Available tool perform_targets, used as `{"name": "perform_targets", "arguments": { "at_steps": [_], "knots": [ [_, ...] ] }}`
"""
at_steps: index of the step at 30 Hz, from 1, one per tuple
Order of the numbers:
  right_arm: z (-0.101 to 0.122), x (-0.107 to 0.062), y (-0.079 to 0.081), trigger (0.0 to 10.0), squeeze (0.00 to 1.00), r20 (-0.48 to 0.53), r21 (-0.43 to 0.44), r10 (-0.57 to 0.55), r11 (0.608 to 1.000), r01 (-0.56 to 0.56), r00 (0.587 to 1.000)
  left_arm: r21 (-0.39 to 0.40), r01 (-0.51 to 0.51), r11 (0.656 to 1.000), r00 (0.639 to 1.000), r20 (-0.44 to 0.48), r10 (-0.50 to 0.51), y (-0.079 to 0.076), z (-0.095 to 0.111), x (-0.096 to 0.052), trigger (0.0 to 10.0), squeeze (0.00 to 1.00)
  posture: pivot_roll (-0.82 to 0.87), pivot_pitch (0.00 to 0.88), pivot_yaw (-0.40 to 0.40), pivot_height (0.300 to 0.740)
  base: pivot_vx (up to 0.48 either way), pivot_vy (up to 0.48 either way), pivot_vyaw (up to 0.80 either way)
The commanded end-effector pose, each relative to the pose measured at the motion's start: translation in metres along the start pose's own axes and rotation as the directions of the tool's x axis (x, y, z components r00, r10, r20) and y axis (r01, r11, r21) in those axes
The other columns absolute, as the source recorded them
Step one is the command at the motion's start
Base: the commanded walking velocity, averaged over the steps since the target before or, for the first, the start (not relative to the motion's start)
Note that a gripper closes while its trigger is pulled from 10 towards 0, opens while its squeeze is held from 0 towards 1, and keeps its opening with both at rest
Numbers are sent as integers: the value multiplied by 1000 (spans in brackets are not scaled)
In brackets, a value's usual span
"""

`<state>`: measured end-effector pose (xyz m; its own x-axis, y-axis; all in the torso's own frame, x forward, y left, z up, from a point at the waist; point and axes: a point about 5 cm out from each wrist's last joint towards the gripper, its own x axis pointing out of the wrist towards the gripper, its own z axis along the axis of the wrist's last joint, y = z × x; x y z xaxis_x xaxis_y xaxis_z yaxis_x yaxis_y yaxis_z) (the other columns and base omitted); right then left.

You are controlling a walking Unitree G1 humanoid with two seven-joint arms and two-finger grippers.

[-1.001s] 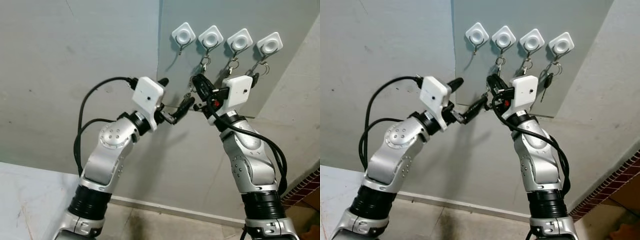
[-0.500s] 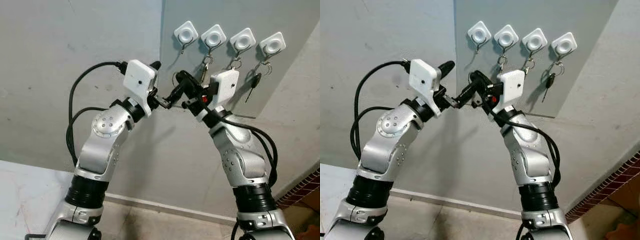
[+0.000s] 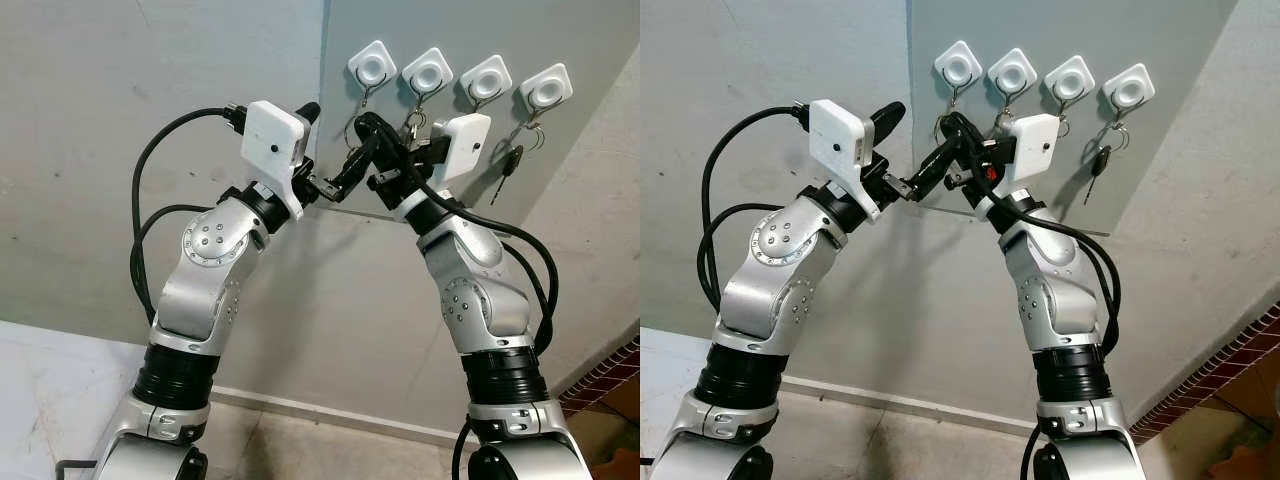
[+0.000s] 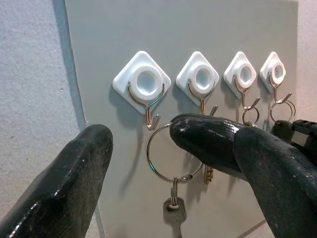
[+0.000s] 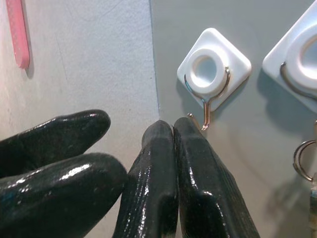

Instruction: Hang keys on a hook

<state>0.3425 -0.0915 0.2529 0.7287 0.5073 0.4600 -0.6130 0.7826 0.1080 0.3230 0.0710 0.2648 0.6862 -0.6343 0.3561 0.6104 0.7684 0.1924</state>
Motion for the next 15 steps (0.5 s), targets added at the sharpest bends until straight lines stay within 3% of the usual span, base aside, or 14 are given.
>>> {"name": "perform_targets", "arguments": {
  "at_steps": [1, 15],
  "knots": [
    [18, 8, 1, 10000, 0, 76, -13, 21, 1000, -20, 997, 5, 27, 1000, 999, -33, -27, -4, -6, 0, 10000, 0, 57, 28, -51, 740, 0, 0, 0],
    [24, 13, -2, 10000, 0, 113, 43, 9, 999, -14, 994, -10, 17, 1000, 999, -42, -18, -2, -7, -3, 10000, 0, 59, 31, -53, 740, 0, 0, 0]
  ]
}}
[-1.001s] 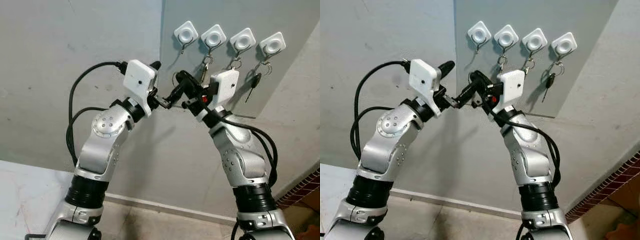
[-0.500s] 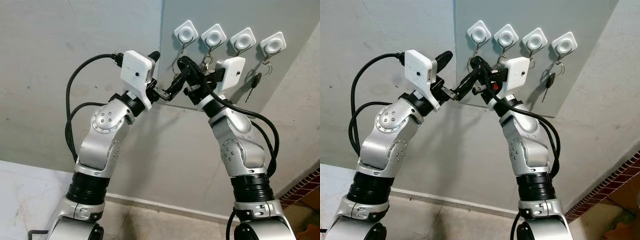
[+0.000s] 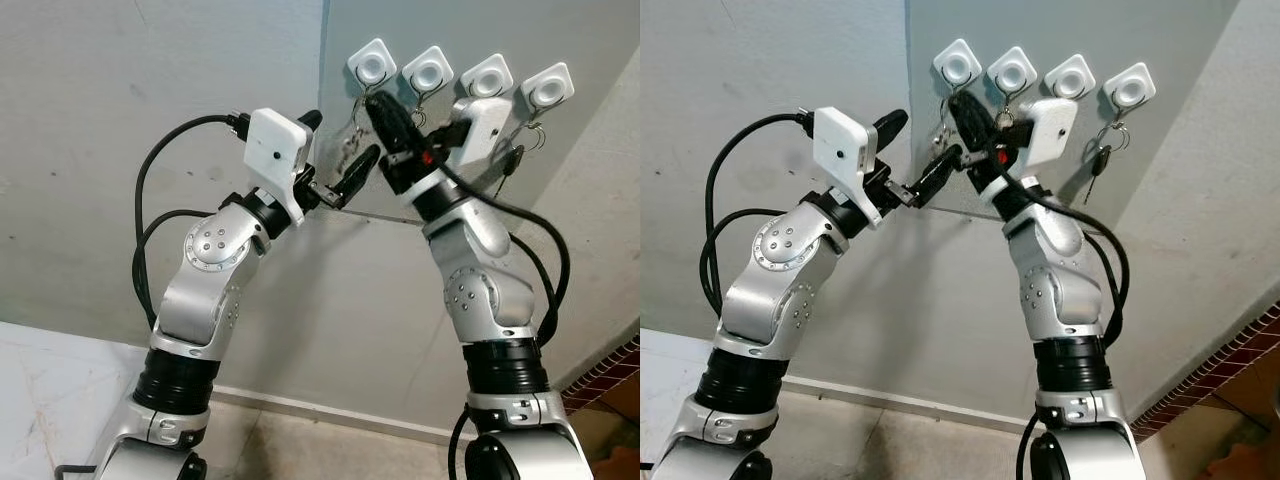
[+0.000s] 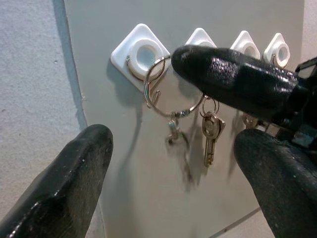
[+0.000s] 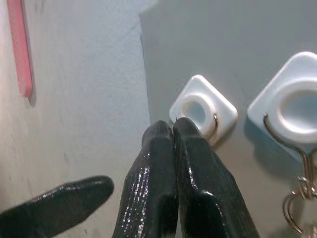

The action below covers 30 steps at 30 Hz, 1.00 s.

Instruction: Hang keys on a hook

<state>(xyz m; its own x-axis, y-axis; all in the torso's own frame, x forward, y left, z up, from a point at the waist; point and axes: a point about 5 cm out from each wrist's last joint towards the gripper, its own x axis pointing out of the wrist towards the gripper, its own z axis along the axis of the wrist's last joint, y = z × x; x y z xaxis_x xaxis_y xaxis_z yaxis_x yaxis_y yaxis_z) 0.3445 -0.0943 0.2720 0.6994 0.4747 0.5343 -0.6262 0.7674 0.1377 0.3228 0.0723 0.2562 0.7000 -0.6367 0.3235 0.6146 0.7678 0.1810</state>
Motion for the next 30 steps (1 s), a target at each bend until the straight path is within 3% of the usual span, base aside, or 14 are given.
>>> {"name": "perform_targets", "arguments": {
  "at_steps": [1, 12, 30],
  "knots": [
    [7, 6, -1, 10000, 0, 31, 15, 6, 1000, -7, 999, 1, 17, 1000, 1000, -7, -17, -1, 0, 1, 10000, 0, 59, 31, -53, 740, 0, 0, 0],
    [5, 10, -6, 10000, 0, 35, 76, -22, 997, 19, 999, -6, 15, 1000, 1000, 1, -15, -2, 2, 2, 10000, 0, 61, 31, -58, 740, 0, 0, 0],
    [-24, -2, -24, 10000, 0, -50, 200, -133, 970, 140, 990, -11, 12, 1000, 1000, 7, -12, -1, 4, 2, 10000, 0, 60, 31, -57, 740, 0, 0, 0]
  ]
}}
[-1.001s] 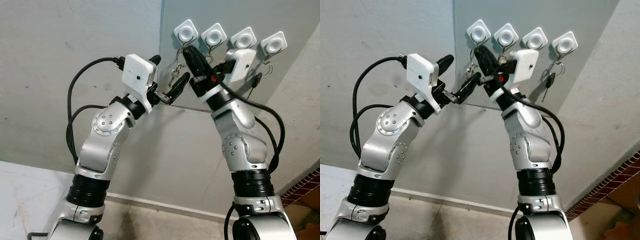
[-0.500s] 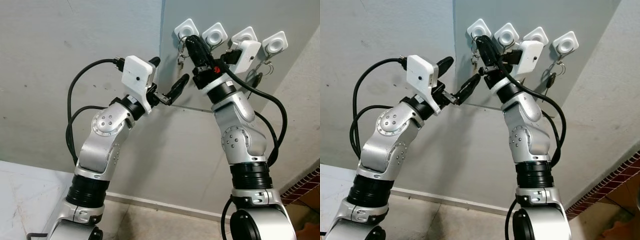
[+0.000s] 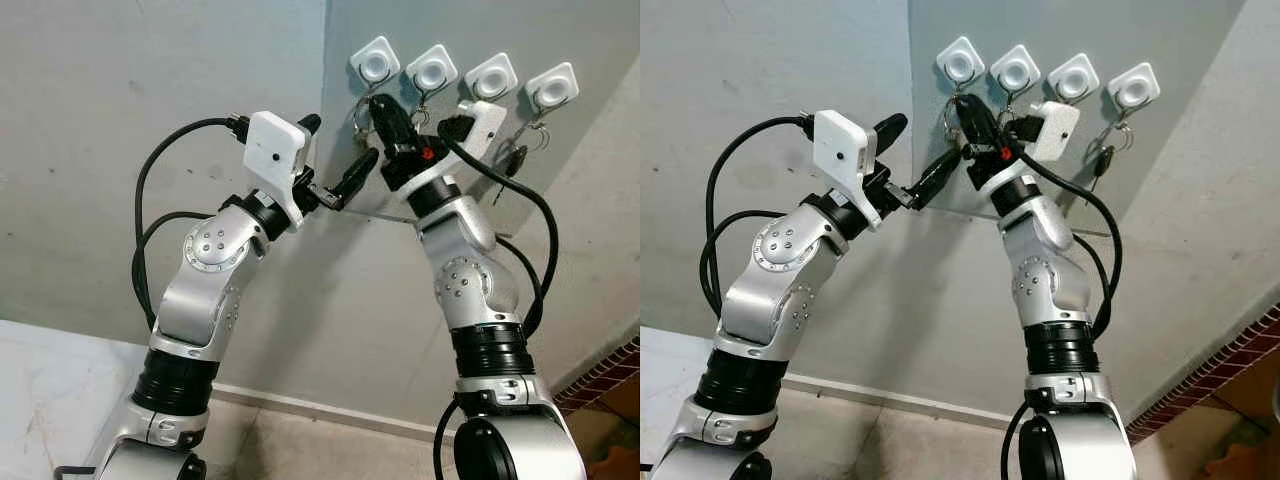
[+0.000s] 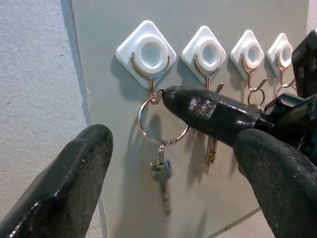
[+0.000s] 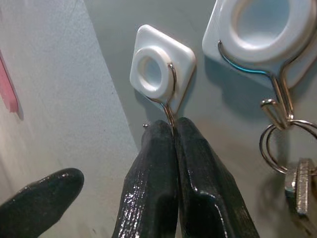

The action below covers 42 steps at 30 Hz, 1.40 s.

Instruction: Hang keys on a hook

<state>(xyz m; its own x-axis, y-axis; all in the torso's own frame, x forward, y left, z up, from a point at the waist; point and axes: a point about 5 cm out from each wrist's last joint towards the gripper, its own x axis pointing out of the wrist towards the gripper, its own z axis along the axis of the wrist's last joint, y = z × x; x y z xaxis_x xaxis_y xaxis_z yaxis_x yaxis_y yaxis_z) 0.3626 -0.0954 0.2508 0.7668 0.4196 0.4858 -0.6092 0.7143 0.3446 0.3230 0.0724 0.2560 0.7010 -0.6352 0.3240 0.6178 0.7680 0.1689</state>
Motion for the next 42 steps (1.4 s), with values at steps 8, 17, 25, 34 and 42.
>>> {"name": "perform_targets", "arguments": {
  "at_steps": [8, 17, 25, 34, 42],
  "knots": [
    [-7, -10, -18, 10000, 1000, -8, 12, -94, 996, 94, 996, -7, 2, 1000, 1000, 3, -2, -1, 3, 2, 10000, 0, 62, 32, -56, 740, 0, 0, 0],
    [-17, -28, -25, 10000, 1000, -3, -5, -124, 992, 124, 992, -48, -24, 999, 1000, -17, 23, -7, -7, -3, 10000, 0, 63, 31, -57, 740, 0, 0, 0],
    [-31, -46, -21, 10000, 1000, -37, -47, -104, 994, 102, 994, -66, -35, 997, 999, -37, 33, -5, -11, -5, 10000, 0, 66, 31, -58, 740, 0, 0, 0],
    [-31, -54, -15, 10000, 0, -21, -58, -77, 995, 75, 997, -57, -39, 998, 999, -35, 37, -1, -10, -5, 10000, 0, 65, 22, -57, 740, 0, 0, 0],
    [-27, -54, -10, 10000, 0, -5, -72, -44, 996, 43, 999, -67, -12, 998, 1000, -2, 12, -1, -6, -5, 0, 0, 64, 15, -56, 740, 0, 0, 0]
  ]
}}
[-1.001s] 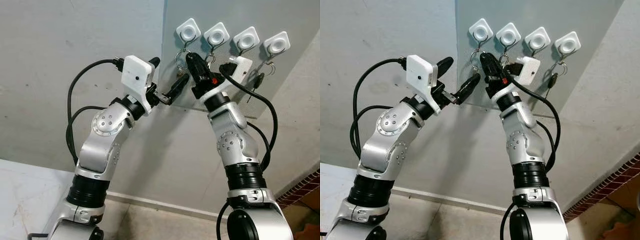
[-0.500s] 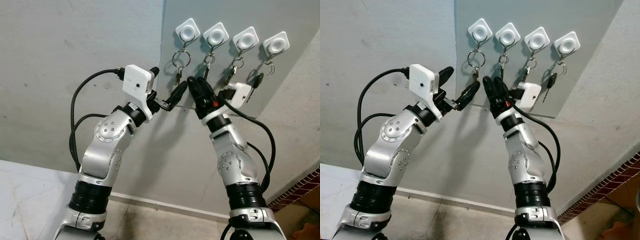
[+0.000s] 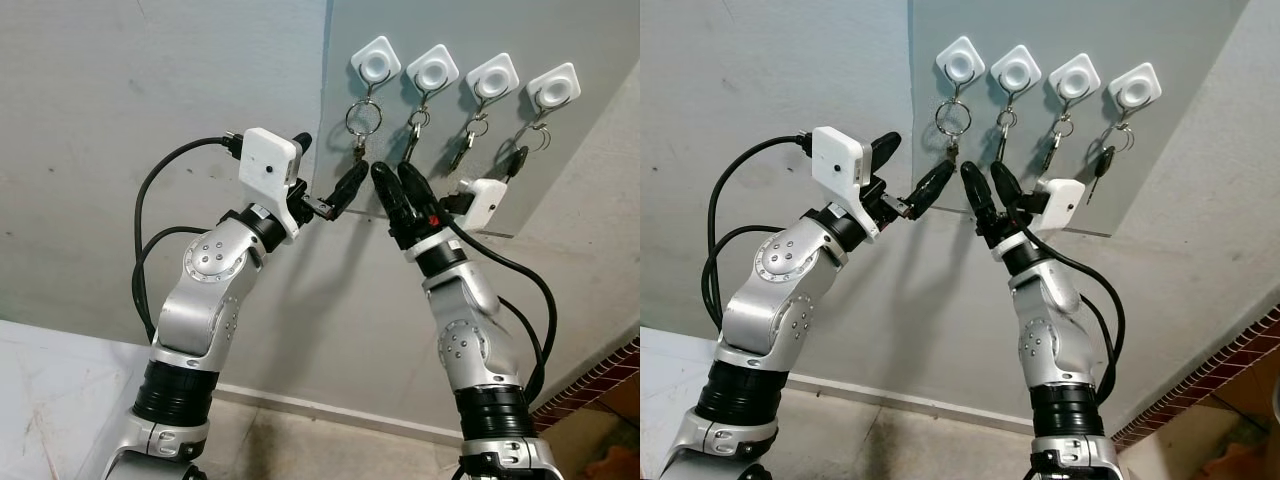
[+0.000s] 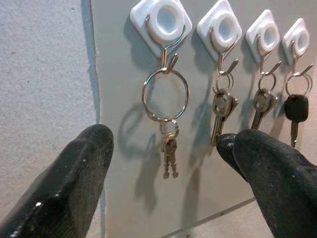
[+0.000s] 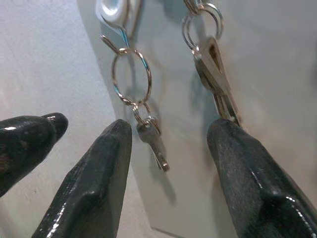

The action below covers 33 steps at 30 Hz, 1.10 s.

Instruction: Hang keys on a hook

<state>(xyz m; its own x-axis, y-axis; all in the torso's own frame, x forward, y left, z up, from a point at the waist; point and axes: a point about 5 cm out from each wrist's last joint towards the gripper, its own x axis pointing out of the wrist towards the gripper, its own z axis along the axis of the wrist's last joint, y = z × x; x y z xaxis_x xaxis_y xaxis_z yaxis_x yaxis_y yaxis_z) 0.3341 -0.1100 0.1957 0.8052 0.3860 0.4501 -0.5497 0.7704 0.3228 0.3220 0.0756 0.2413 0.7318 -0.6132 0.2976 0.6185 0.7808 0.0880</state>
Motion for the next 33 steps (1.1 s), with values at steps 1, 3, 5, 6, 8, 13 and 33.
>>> {"name": "perform_targets", "arguments": {
  "at_steps": [1, 3, 5, 6, 8, 13, 33],
  "knots": [
    [3, 0, 2, 10000, 0, 14, -10, 14, 1000, -14, 1000, 6, 22, 1000, 999, 33, -22, -1, 8, 2, 0, 0, 64, 15, -56, 740, 0, 0, 0],
    [3, 0, 2, 10000, 0, 14, -9, 14, 1000, -14, 1000, 7, 22, 1000, 999, 32, -22, -2, 8, 2, 0, 0, 64, 15, -56, 740, 0, 0, 0],
    [4, 0, 3, 10000, 0, 16, -11, 13, 1000, -13, 1000, 5, 24, 1000, 999, 31, -24, -2, 7, 2, 0, 0, 62, 12, -54, 740, 0, 0, 0],
    [4, 0, 2, 10000, 0, 16, -11, 11, 1000, -11, 1000, 3, 24, 1000, 999, 31, -24, -2, 7, 2, 0, 0, 61, 11, -53, 740, 0, 0, 0],
    [4, 0, 2, 10000, 0, 16, -11, 10, 1000, -10, 1000, 5, 26, 1000, 999, 30, -26, -2, 7, 3, 549, 0, 61, 13, -53, 740, 0, 0, 0],
    [5, -1, 2, 10000, 0, 17, -11, 7, 1000, -7, 1000, 8, 25, 1000, 999, 29, -25, -1, 7, 3, 0, 0, 62, 13, -54, 740, 0, 0, 0],
    [6, -1, 1, 10000, 0, 16, -16, 6, 1000, -6, 1000, 19, 1, 1000, 1000, -6, 0, 1, 3, 4, 10000, 0, 61, 19, -52, 740, 0, 0, 0]
  ]
}}
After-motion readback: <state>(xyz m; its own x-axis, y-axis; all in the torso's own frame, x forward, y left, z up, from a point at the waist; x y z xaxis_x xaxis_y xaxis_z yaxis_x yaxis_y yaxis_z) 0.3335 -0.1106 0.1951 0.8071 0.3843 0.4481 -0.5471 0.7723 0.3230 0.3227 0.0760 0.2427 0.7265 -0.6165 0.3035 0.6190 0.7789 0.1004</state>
